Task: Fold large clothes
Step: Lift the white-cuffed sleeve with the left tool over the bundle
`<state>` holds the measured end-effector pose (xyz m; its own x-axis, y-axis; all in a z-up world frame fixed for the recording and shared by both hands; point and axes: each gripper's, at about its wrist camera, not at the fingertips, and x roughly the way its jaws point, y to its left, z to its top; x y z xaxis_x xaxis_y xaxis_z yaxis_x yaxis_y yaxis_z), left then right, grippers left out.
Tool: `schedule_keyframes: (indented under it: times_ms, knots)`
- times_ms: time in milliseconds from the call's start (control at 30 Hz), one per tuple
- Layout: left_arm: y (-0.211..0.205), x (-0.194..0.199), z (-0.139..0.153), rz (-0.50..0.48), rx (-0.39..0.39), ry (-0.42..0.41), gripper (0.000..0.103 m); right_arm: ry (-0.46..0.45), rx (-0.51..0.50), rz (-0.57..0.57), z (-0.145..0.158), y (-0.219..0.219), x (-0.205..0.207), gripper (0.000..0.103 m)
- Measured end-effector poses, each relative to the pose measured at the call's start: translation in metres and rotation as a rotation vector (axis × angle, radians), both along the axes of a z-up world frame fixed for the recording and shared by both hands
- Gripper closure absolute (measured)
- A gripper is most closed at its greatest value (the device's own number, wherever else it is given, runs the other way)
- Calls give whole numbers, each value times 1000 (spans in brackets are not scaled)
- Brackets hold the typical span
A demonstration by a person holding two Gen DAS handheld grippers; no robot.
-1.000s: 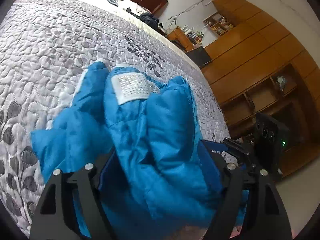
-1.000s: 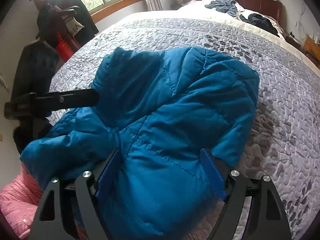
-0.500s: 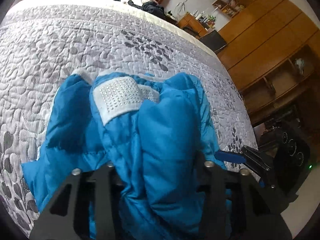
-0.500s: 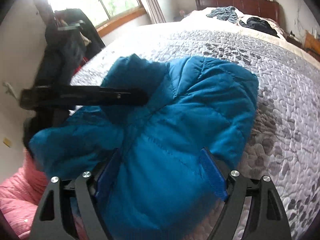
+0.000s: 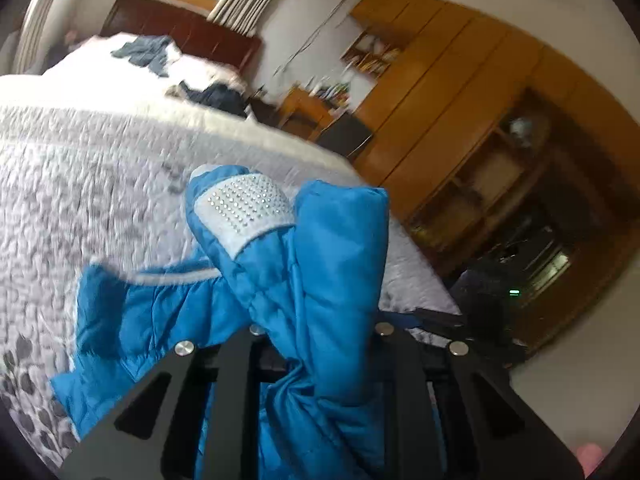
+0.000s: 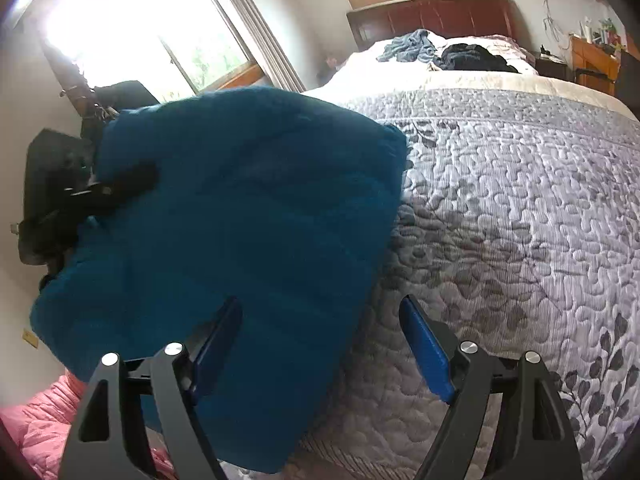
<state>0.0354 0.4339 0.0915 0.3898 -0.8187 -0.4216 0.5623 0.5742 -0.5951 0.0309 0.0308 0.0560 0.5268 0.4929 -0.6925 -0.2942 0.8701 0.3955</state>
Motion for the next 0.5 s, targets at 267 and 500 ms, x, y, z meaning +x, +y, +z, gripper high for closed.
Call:
schedule_keyframes:
  times_ms: [267, 500]
  knots:
    - [72, 4, -51, 97, -53, 107, 87, 18, -63, 94, -1, 40, 3, 21]
    - [99, 10, -116, 137, -34, 212, 82, 120, -114, 137, -27, 72, 8, 19]
